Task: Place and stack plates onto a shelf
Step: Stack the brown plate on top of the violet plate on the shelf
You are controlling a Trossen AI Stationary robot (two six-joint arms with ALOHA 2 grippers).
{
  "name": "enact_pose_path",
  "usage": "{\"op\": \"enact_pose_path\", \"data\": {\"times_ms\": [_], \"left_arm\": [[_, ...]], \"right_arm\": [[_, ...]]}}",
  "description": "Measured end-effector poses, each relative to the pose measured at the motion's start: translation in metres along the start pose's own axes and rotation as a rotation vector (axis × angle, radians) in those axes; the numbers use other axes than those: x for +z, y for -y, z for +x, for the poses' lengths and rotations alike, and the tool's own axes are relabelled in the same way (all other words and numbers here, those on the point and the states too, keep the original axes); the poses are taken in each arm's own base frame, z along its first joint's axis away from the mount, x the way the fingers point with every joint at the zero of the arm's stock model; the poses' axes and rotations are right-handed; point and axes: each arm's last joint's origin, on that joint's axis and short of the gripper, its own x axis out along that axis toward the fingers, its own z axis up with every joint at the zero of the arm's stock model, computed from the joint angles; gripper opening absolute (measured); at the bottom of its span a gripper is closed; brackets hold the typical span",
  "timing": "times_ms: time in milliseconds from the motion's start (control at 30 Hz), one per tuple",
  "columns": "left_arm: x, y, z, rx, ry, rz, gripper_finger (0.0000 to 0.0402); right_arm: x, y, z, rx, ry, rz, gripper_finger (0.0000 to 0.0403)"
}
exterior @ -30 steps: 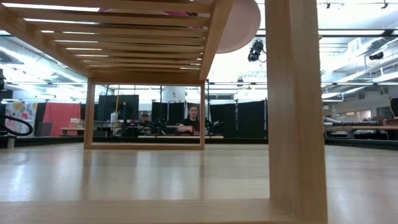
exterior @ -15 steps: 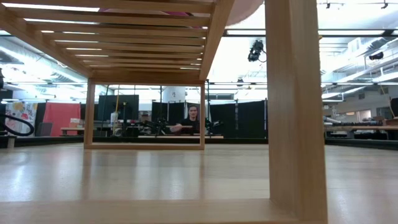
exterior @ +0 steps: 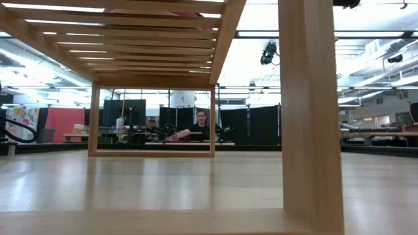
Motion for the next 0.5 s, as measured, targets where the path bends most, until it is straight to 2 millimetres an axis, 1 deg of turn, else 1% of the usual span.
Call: {"op": "enact_pose_path", "data": {"times_ms": [233,367,500], "left_arm": [[-0.011,0.009,-0.033,-0.073,-0.231,-0.312,0.0022],[-0.021,0.015,-0.044,-0.095,-0.377,-0.454,0.0022],[-0.030,0.022,-0.053,-0.119,-0.503,-0.565,0.0022]], "right_arm": [[-0.018,-0.010,0.009,0.041,-0.024,0.011,0.0277],[-0.027,-0.014,0.014,0.042,-0.035,0.021,0.0277],[-0.029,-0.017,0.016,0.066,-0.025,0.030,0.0278]]}}
